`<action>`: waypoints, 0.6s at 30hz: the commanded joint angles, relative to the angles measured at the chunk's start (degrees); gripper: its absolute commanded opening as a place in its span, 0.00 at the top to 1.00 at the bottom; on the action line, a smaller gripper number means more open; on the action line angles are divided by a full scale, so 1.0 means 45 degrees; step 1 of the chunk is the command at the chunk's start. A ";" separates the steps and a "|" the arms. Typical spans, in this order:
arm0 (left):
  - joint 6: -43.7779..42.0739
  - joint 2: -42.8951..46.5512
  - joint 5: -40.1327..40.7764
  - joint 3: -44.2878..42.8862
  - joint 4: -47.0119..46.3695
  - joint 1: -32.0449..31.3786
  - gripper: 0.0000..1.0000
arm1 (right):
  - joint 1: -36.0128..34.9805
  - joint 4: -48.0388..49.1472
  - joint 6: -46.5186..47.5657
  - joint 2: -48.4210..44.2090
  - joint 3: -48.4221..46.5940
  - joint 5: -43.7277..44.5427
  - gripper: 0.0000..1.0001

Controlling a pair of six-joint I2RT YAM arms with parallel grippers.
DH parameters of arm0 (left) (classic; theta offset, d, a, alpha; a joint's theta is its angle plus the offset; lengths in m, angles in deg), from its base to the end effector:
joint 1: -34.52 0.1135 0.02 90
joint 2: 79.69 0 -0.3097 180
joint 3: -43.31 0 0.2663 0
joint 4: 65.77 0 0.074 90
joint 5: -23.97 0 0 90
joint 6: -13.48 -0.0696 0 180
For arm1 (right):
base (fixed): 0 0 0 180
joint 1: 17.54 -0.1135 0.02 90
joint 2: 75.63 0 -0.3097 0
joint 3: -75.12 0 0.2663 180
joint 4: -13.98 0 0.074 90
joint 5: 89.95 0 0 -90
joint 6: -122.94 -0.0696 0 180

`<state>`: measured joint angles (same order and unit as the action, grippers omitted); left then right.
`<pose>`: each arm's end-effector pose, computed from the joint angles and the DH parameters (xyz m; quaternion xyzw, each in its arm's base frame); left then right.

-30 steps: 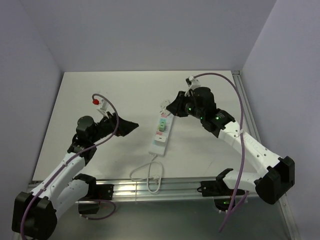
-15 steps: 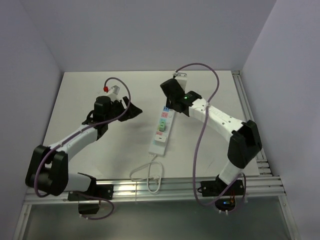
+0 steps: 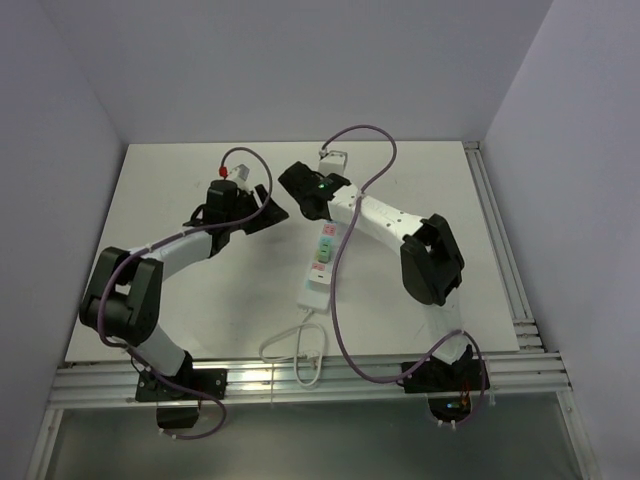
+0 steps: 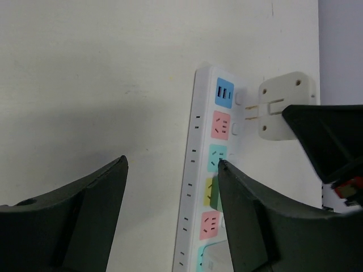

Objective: Insert the plug

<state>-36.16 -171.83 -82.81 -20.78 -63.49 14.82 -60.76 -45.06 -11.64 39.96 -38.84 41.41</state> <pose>0.3585 -0.1497 0.2267 -0.0825 0.8573 -0.3559 0.3628 0.3826 0.2964 0.2752 0.1001 0.9040 -0.0819 0.4076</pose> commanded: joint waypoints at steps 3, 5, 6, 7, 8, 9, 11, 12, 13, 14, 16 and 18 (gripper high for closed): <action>0.0016 -0.0578 -0.0295 -0.1053 -0.0250 -0.0035 0.30 | -0.0239 -0.1218 -0.0798 0.0290 -0.0692 0.1276 1.00; 0.0093 -0.0871 -0.0392 -0.1112 -0.0405 -0.0035 0.30 | -0.0278 -0.1335 -0.0855 0.0174 -0.0517 0.1413 1.00; 0.0094 -0.0989 -0.0413 -0.1132 -0.0483 -0.0035 0.30 | -0.0297 -0.1278 -0.0778 0.0134 -0.0420 0.1413 1.00; 0.0133 -0.1048 -0.0432 -0.1151 -0.0581 -0.0035 0.30 | -0.0336 -0.1239 -0.0758 0.0076 -0.0206 0.1413 1.00; 0.0172 -0.1222 -0.0452 -0.1151 -0.0620 -0.0035 0.30 | -0.0356 -0.1258 -0.0797 -0.0002 -0.0146 0.1433 1.00; 0.0211 -0.1282 -0.0471 -0.1132 -0.0698 -0.0035 0.31 | -0.0375 -0.1238 -0.0778 -0.0003 -0.0068 0.1394 1.00; 0.0250 -0.1361 -0.0413 -0.1093 -0.0796 -0.0035 0.31 | -0.0395 -0.1238 -0.0816 0.0055 -0.0028 0.1375 1.00; 0.0250 -0.1342 -0.0297 -0.1073 -0.0796 -0.0035 0.31 | -0.0453 -0.1064 -0.0701 0.0075 0.0010 0.1278 1.00; 0.0250 -0.1303 -0.0276 -0.0996 -0.0796 -0.0035 0.31 | -0.0473 -0.0927 -0.0622 0.0075 0.0107 0.1219 1.00; 0.0269 -0.1167 -0.0199 -0.0937 -0.0796 -0.0035 0.31 | -0.0493 -0.0848 -0.0602 0.0114 0.0166 0.1121 1.00; 0.0250 -0.1029 -0.0004 -0.0820 -0.0758 -0.0016 0.30 | -0.0493 -0.0653 -0.0524 0.0172 0.0167 0.1023 1.00; 0.0231 -0.0854 0.0017 -0.0761 -0.0680 0.0023 0.29 | -0.0493 -0.0652 -0.0466 0.0348 0.0070 0.1003 1.00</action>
<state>-35.28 -178.17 -83.57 -24.17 -64.65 14.82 -62.53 -49.21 -13.65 41.95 -38.39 44.23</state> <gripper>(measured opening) 0.703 0.266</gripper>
